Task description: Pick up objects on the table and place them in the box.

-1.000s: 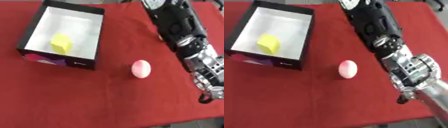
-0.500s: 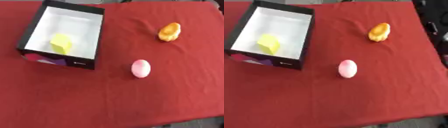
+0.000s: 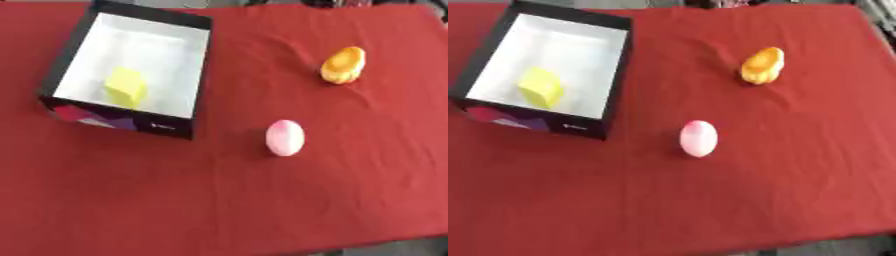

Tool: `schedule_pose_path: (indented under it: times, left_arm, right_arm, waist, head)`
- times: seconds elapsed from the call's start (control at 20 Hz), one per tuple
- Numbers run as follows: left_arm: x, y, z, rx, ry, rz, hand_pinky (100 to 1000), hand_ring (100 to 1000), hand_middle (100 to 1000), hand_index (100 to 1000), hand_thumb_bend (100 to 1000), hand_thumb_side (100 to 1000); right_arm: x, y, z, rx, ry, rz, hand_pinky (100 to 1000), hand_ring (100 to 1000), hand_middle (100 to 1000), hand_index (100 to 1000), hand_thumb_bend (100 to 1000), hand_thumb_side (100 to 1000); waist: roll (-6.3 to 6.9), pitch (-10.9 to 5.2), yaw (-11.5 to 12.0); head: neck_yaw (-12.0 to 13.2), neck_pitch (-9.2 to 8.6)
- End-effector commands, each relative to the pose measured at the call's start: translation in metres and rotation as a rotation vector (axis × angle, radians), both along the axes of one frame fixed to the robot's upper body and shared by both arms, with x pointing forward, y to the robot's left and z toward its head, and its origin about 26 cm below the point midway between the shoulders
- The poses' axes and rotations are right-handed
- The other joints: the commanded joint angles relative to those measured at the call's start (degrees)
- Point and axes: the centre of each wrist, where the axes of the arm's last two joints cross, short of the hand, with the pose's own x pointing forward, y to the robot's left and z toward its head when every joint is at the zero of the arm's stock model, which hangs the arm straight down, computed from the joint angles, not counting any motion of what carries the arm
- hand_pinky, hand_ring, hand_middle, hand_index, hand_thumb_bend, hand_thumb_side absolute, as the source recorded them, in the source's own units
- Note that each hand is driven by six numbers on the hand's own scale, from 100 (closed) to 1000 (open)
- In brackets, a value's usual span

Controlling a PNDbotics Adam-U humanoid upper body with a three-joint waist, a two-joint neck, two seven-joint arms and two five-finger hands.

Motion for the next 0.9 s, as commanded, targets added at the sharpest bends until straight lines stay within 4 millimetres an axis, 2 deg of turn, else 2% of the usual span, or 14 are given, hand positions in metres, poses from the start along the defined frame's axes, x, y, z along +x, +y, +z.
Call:
schedule_pose_path:
  times: [0.05, 0.4, 0.9]
  left_arm:
    - [-0.009, -0.007, 0.004, 0.031, -0.044, 0.009, 840, 710, 756, 841, 816, 599]
    - [-0.024, -0.019, -0.023, 0.018, -0.009, 0.017, 839, 705, 753, 840, 815, 597]
    - [-0.034, -0.030, -0.045, 0.043, -0.002, 0.050, 842, 703, 753, 841, 809, 599]
  right_arm:
    - [-0.010, -0.001, 0.005, -0.057, -0.027, 0.035, 895, 837, 809, 851, 529, 412]
    - [-0.006, 0.005, -0.014, -0.141, 0.020, 0.092, 893, 834, 807, 851, 530, 423]
    - [-0.001, 0.008, -0.041, -0.198, 0.113, 0.081, 897, 837, 812, 856, 539, 439]
  waist:
    - [0.05, -0.28, 0.07]
    - [0.19, 0.29, 0.40]
    - [-0.14, 0.67, 0.87]
  head:
    - [-0.04, -0.74]
    - [-0.67, -1.22]
    - [-1.26, -1.40]
